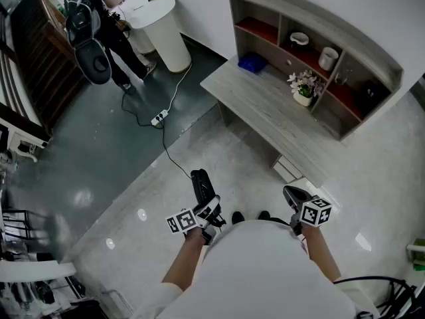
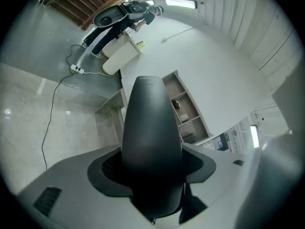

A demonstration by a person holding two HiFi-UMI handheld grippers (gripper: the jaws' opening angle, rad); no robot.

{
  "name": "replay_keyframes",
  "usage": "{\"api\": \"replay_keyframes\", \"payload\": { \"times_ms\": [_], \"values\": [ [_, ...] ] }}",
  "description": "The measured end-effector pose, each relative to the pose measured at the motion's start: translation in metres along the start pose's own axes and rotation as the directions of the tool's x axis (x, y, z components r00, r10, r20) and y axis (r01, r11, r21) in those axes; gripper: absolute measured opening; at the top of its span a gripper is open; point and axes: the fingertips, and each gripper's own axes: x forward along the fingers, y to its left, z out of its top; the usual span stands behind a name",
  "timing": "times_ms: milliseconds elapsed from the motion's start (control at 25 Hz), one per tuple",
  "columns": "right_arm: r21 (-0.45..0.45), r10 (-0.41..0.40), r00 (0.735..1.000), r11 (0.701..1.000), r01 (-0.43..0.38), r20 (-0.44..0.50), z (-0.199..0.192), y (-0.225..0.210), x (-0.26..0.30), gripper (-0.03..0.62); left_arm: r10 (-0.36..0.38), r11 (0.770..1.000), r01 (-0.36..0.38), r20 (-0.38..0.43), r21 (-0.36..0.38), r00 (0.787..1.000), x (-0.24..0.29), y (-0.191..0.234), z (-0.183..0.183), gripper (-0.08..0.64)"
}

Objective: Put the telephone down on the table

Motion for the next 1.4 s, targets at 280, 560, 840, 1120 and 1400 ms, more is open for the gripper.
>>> {"api": "replay_keyframes", "payload": {
  "times_ms": [280, 560, 840, 1120, 1400],
  "values": [
    [-0.001, -0.011, 1.000, 1.000, 0.011, 0.005, -0.002, 0.005, 0.001, 0.017, -0.007, 1.000, 0.007, -0.007, 0.010, 1.000, -0.002, 0.002, 0.005, 0.301],
    [0.011, -0.014, 1.000, 1.000, 0.014, 0.023, -0.006, 0.015, 0.002, 0.018, -0.017, 1.000, 0.018, -0.023, 0.018, 1.000, -0.008, 0.008, 0.009, 0.301],
    [0.035, -0.035, 0.998, 0.999, 0.033, 0.053, -0.012, 0.026, 0.005, 0.018, -0.026, 0.998, 0.029, -0.048, 0.049, 0.998, -0.017, 0.015, 0.019, 0.301],
    [0.047, -0.053, 0.995, 0.998, 0.049, 0.084, -0.024, 0.041, 0.011, 0.018, -0.028, 0.996, 0.035, -0.079, 0.080, 0.996, -0.032, 0.032, 0.030, 0.301],
    [0.045, -0.055, 0.995, 0.998, 0.051, 0.082, -0.038, 0.066, 0.023, 0.018, -0.035, 0.994, 0.044, -0.091, 0.096, 0.995, -0.047, 0.043, 0.043, 0.301]
  ]
}}
